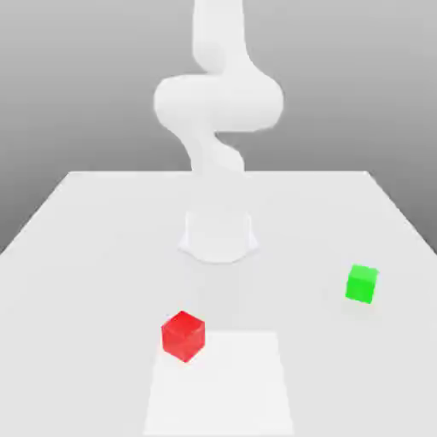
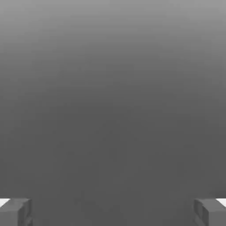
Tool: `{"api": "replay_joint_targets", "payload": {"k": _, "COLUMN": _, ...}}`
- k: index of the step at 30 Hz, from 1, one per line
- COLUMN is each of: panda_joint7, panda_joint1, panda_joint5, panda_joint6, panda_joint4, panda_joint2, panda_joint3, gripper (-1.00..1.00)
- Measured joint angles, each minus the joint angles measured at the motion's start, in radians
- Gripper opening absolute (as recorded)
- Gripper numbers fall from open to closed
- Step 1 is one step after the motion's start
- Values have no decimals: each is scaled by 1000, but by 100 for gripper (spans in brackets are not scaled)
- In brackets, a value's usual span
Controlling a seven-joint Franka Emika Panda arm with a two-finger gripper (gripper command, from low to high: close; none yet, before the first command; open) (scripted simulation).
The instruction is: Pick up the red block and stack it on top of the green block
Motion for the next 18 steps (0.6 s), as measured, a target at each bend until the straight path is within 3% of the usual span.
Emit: {"api": "replay_joint_targets", "payload": {"k": 18, "panda_joint7": 397, "panda_joint1": -164, "panda_joint5": 1, "panda_joint6": 485, "panda_joint4": -517, "panda_joint2": 664, "panda_joint3": 23, "gripper": 0}}
